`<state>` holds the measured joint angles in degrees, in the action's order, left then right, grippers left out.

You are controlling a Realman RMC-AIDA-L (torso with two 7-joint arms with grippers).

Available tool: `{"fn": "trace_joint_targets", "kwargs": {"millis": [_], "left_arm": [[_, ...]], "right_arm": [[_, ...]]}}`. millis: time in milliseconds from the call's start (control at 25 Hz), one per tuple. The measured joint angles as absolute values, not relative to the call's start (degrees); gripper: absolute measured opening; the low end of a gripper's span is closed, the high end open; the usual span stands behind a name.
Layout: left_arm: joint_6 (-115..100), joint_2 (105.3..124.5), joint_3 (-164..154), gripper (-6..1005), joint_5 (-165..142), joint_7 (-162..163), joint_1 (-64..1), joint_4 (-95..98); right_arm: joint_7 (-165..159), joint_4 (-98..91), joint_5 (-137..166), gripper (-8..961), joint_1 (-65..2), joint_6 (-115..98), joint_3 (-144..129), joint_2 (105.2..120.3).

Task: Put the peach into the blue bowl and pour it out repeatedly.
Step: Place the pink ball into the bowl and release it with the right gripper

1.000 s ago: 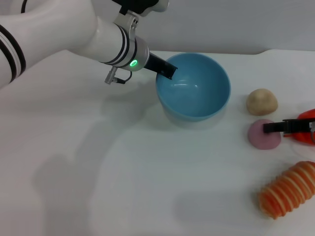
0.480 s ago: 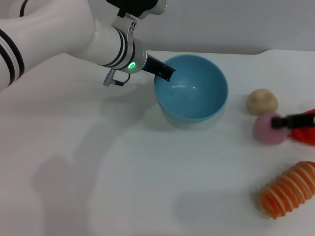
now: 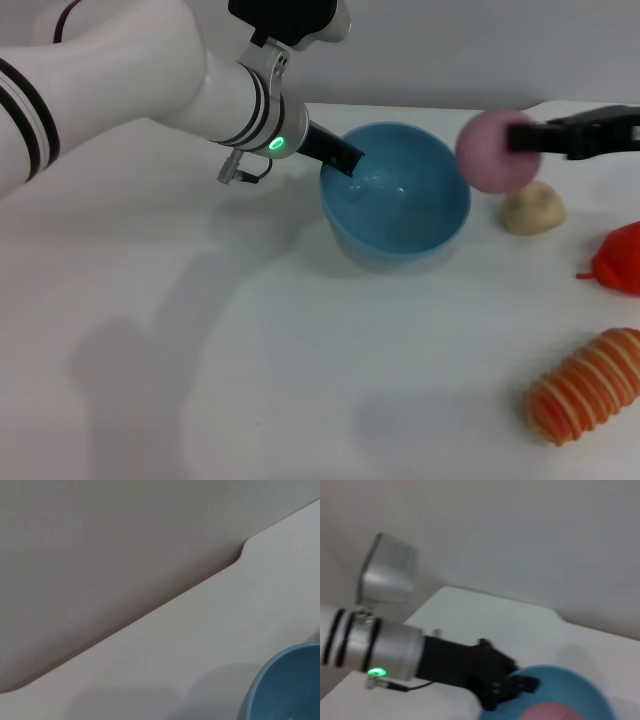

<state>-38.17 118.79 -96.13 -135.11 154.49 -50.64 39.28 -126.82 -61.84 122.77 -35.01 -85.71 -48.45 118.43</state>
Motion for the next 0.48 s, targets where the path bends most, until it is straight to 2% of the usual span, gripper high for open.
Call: {"fn": "trace_joint_targets", "kwargs": {"millis": [480], "left_arm": [[-37.16, 118.96, -98.49, -1, -132.75, 154.52, -50.36, 39.28]], "right_arm": [[-126.87, -51.85, 121.67, 55, -39.22, -62.05, -68.27, 118.87]]}}
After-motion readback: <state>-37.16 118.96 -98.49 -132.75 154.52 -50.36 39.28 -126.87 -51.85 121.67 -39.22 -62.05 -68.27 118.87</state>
